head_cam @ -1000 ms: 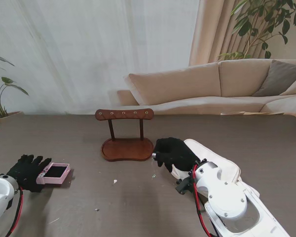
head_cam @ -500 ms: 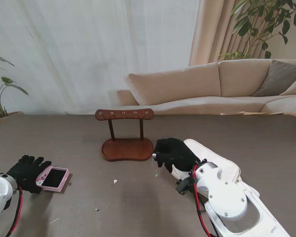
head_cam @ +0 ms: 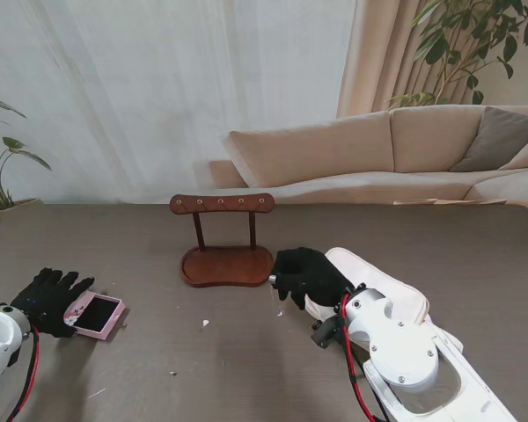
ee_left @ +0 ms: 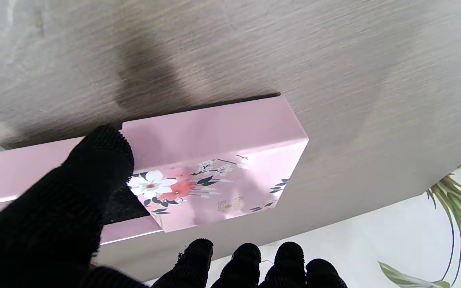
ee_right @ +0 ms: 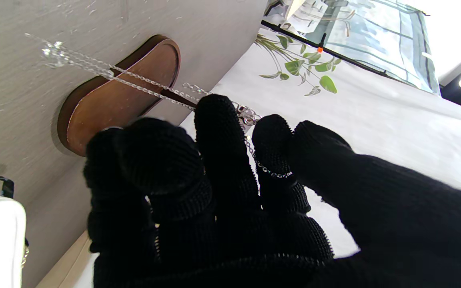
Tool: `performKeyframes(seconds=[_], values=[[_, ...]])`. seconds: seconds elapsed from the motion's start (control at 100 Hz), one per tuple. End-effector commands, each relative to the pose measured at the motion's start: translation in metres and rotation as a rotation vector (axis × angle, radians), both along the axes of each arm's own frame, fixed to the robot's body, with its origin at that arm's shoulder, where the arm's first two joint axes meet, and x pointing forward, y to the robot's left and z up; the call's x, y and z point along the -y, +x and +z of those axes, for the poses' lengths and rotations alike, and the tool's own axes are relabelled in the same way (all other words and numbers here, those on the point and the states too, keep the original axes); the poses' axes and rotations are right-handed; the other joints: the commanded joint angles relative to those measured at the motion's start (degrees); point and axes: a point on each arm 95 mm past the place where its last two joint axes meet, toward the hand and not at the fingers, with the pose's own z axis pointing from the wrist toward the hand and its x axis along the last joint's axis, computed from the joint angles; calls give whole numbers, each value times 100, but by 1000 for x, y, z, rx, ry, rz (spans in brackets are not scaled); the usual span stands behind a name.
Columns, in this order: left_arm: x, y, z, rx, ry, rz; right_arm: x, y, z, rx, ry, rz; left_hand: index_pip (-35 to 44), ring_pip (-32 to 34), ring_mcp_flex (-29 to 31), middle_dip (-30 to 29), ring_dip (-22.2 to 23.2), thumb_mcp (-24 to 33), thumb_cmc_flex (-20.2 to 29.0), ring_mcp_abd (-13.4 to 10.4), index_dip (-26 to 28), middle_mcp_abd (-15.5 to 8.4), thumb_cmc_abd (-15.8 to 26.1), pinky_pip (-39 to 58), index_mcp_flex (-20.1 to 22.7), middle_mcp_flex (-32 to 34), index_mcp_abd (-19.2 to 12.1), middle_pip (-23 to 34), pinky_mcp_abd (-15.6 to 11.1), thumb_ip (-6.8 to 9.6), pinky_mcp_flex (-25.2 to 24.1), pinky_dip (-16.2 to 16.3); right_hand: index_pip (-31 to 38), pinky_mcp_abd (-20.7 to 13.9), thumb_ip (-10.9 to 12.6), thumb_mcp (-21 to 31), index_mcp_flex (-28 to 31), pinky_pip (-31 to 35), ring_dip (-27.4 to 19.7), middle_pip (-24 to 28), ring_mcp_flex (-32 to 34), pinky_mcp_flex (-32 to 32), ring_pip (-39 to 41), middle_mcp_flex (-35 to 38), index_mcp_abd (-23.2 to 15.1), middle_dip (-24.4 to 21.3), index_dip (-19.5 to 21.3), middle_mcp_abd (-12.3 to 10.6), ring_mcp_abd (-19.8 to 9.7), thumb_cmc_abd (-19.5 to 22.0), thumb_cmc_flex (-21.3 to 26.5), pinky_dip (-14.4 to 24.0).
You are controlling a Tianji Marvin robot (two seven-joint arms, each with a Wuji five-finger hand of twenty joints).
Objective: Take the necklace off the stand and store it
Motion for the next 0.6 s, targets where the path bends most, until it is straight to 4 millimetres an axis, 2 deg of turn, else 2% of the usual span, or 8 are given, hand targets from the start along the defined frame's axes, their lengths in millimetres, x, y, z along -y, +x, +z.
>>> performKeyframes(seconds=[0.0,0.05,0.3,0.43,0.53,0.59], values=[[-4,1,2,-30,13,15,-3,-2,-3,-17,-2,20,-150,-162,-155,-74,-146,-116,91,167,-171,146,74,-203,-71,-183,117,-115,-105,-61,-9,-131,8,63,-97,233,144,344,61,-73,211,1140,139,231,-101,61,94,-13,-42,-128,-2,-48],[-5,1,2,-45,15,20,-3,-2,-4,-22,-1,21,-158,-203,-150,-162,-338,-143,107,170,-344,145,96,-207,-71,-189,120,-113,-115,-53,-5,-191,8,59,-97,229,144,344,60,-73,210,1140,137,229,-98,61,95,-10,-38,-123,5,-48],[-9,7,-9,-112,35,29,-1,-1,-6,-35,-5,24,-205,-234,-160,-196,-475,-145,134,167,-506,127,82,-218,-71,-191,188,-120,-134,-45,-7,-248,3,72,-95,222,143,342,56,-70,208,1129,138,222,-86,62,94,-2,-18,-119,8,-47],[-7,12,-16,-133,36,21,1,0,-6,-36,-9,21,-204,-186,-130,-174,-482,-93,146,142,-520,109,48,-209,-71,-171,12,-89,-135,-41,3,-267,2,72,-93,223,149,342,56,-66,207,1129,141,225,-89,62,94,2,-6,-123,9,-46],[-5,13,-18,-142,52,-1,2,0,-5,-37,-9,16,-96,31,-151,13,-22,23,116,113,-410,93,10,-154,-59,-130,-95,-5,-119,-59,1,-153,1,72,-93,223,149,340,55,-62,208,1124,142,229,-83,62,95,9,-15,-125,13,-46],[-3,13,-20,-148,56,-7,2,0,-6,-38,-8,17,29,70,-149,88,455,57,131,79,285,69,8,-144,-63,-62,-184,77,-116,-55,-2,39,1,73,-92,221,149,339,52,-62,202,1120,139,227,-83,62,95,7,-6,-123,15,-46]])
